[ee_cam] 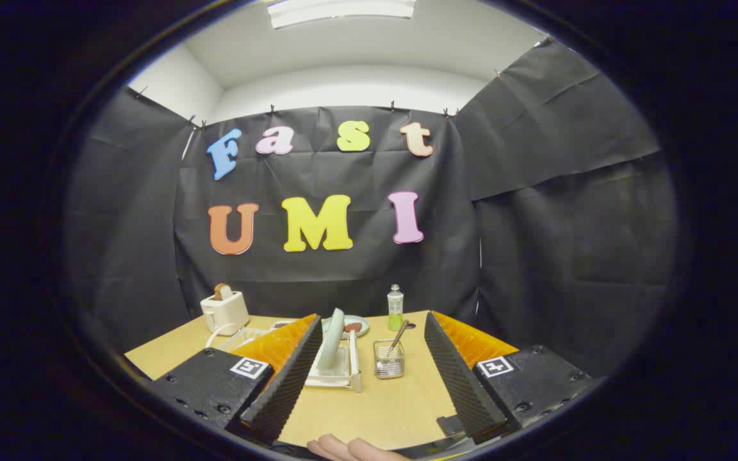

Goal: Take the plate from the dish rack, then take the spoon from the basket and place it into the plate.

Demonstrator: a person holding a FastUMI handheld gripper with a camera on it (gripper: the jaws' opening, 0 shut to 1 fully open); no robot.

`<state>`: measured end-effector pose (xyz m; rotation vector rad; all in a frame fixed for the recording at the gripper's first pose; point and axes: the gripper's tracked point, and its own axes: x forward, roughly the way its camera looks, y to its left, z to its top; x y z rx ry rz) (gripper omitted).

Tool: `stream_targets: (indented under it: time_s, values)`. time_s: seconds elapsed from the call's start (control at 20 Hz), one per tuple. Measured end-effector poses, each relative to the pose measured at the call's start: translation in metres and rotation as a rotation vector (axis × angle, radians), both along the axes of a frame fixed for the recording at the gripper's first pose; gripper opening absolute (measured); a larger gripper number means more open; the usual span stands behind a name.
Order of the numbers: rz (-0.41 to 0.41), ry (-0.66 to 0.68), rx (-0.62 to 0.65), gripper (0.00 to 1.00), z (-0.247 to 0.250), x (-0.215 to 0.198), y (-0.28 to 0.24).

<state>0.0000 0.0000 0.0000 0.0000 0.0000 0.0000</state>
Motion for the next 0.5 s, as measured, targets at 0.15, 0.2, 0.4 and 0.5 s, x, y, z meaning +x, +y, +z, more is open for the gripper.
stream_targets:
  time_s: [0.15,0.2,0.4,0.5]
  values:
    - [-0.013,0.003,-0.029,1.00,0.0048,0.0076,0.0058]
    - [-0.011,0.005,-0.031,1.00,0.0073,0.0081,0.0085]
    - [0.014,-0.020,0.000,1.00,0.0072,0.0040,0.0102]
    - [0.018,-0.026,0.002,1.00,0.0058,-0.0008,0.0045]
